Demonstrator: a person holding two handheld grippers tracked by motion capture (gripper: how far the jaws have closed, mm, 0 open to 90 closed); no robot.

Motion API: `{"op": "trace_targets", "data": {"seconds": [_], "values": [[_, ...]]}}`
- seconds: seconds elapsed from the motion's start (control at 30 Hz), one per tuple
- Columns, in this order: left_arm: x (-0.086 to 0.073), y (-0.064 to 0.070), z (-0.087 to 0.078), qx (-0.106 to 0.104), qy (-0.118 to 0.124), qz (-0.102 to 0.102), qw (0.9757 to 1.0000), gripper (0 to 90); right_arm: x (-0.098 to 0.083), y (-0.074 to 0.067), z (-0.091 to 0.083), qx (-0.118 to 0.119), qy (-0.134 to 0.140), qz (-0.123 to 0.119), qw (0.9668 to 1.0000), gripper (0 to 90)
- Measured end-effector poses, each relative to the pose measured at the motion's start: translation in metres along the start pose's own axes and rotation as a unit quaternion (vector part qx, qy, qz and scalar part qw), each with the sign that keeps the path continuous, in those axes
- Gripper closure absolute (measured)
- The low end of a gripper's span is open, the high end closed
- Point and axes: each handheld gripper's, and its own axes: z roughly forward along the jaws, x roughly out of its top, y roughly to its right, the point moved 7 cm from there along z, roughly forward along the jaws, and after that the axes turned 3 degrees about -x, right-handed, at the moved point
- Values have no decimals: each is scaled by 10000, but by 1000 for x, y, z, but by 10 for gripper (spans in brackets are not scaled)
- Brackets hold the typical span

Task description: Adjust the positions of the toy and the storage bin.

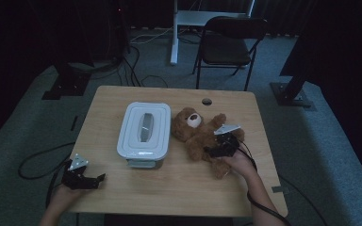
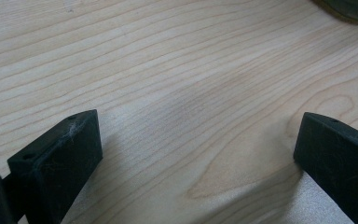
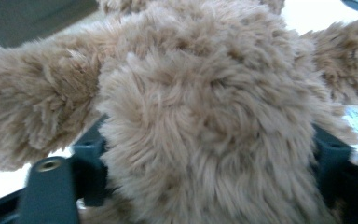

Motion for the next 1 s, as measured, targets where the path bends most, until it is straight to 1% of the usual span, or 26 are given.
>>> {"op": "trace_targets", "data": {"seconds": [0.03, 0.1, 0.17, 0.2, 0.27, 0.33, 0.37, 0.4, 0.47, 0.5, 0.53, 0.6, 0.67, 0.7, 0.73, 0.87, 0.93, 1.0], "values": [[0, 0, 0, 2, 1, -5, 10000, 14, 0, 0, -1, 28, 32, 85, 10000, 287], [0, 0, 0, 8, 1, -10, 10000, 14, 0, 1, -4, 55, 120, 178, 9998, 373], [0, 0, 0, 8, 2, -9, 10000, 14, 1, 0, -6, 121, 171, 281, 9994, 439], [0, 0, 0, 7, 1, -10, 10000, 14, 1, 0, -7, 100, 176, 281, 9994, 469], [0, 0, 0, 7, 1, -10, 10000, 14, 3, -2, -10, 43, 192, 181, 9996, 505], [0, 0, 0, 8, 1, -10, 10000, 14, 4, -2, -12, -15, 227, 171, 9996, 538], [0, 0, 0, 7, 1, -9, 10000, 14, 6, -1, -14, -58, 292, 218, 9993, 552], [0, 0, 0, 6, 1, -9, 10000, 14, 6, 0, -15, -65, 351, 318, 9989, 563], [0, 0, 0, 6, 1, -9, 10000, 14, 7, 2, -16, -121, 419, 434, 9981, 567], [0, 0, 0, 5, 1, -10, 10000, 14, 7, 3, -17, -141, 463, 531, 9974, 572], [0, 0, 0, 7, 2, -10, 10000, 14, 8, 4, -18, -165, 486, 559, 9971, 573], [0, 0, 0, 6, 1, -9, 10000, 14, 10, 8, -21, -253, 559, 762, 9952, 574], [0, 0, 0, 6, 2, -10, 10000, 14, 11, 12, -24, -343, 593, 850, 9940, 578], [0, 0, 0, 6, 2, -10, 10000, 14, 11, 15, -25, -377, 591, 976, 9928, 578], [0, 0, 0, 7, 1, -10, 10000, 14, 11, 17, -26, -435, 595, 1037, 9919, 578], [0, 0, 0, 6, 1, -10, 10000, 14, 11, 28, -29, -715, 565, 1168, 9890, 579], [0, 0, 0, 6, 2, -10, 10000, 14, 12, 36, -32, -889, 591, 1298, 9858, 579], [0, 0, 0, 6, 2, -10, 10000, 14, 12, 44, -35, -1000, 632, 1449, 9823, 578]]}}
